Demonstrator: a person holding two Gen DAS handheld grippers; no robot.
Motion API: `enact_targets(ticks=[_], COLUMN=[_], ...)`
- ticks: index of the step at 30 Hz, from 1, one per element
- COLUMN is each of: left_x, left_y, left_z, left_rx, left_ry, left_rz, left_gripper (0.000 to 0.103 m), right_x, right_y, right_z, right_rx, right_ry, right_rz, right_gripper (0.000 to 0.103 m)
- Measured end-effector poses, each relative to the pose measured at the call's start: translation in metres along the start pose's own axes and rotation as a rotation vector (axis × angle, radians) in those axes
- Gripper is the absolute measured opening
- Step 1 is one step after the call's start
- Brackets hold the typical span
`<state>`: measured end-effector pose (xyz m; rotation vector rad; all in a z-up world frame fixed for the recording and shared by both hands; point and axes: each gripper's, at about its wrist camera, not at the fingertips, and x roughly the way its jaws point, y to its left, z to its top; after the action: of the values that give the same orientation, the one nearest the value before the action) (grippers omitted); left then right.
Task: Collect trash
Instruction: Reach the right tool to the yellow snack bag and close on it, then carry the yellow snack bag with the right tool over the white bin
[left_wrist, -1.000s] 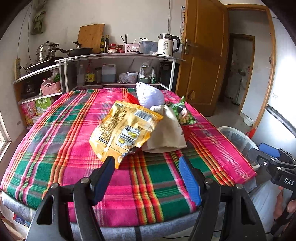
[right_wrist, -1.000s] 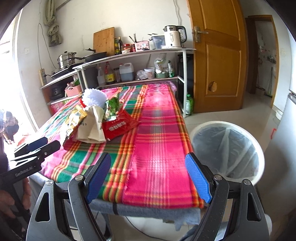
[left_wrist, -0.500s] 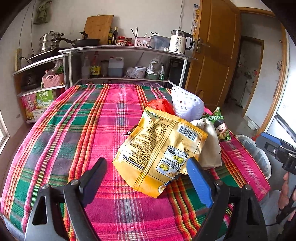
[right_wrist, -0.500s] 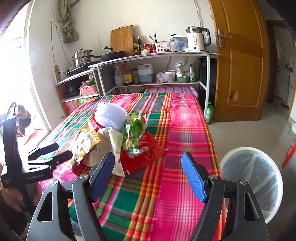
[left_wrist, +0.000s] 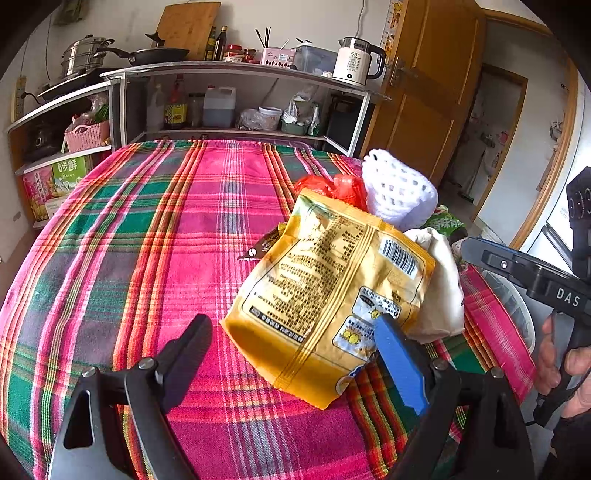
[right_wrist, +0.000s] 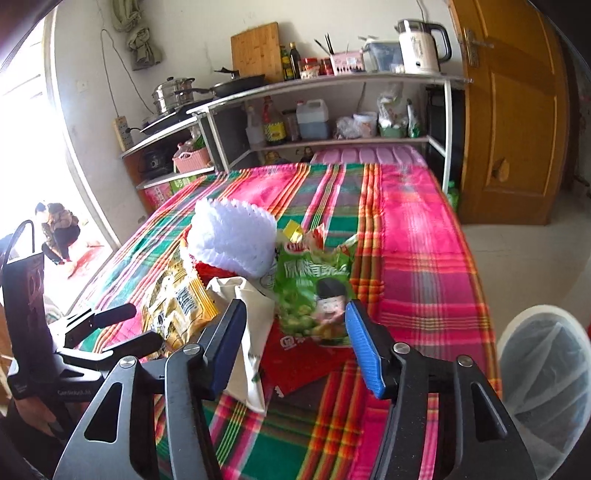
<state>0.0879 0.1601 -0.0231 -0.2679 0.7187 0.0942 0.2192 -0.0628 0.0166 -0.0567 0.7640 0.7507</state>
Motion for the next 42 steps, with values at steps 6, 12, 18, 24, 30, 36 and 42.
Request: enact_targets(ticks=[6, 12, 18, 24, 30, 36, 42], left_x=[0.007, 0.002, 0.015, 0.024, 0.028, 0.023, 0.012], left_y=[0.005, 0.008, 0.008, 0.006, 0.001, 0.0, -0.006], left_z=[0.002, 0.009, 0.018, 0.022, 0.02, 0.018, 0.014], left_rx=[-0.034, -0.038, -0.021, -0.015, -0.012, -0.016, -0.01], left_ry=[0.026, -0.002, 0.022, 0.037, 0.05, 0.03, 0.003], left_rz=[-0.027, -0.028, -0.032, -0.032, -0.039, -0.051, -0.056], left_gripper=[0.09, 0.09, 0.09, 0.09, 0.079, 0.054, 0.039], right_x=[0.013, 0.006, 0.035, 0.048, 0.055, 0.051, 0.039], right_y=[-0.016, -0.033, -0.042, -0.054, -0.066, -0.07, -0.068], right_z=[0.005, 0.017, 0.02, 0.02, 0.016, 0.013, 0.011], right_rx=[0.064, 0.098, 0.1, 0.148, 0.204, 0.215, 0.205], right_ry=[0.023, -0.02, 0.066, 0.08, 0.113, 0.099, 0.074], right_rz=[0.013, 0.029, 0.064, 0.043, 0.02, 0.0, -0.011], right_gripper=[0.047, 0.049, 0.056, 0.057, 0.03, 0.012, 0.011])
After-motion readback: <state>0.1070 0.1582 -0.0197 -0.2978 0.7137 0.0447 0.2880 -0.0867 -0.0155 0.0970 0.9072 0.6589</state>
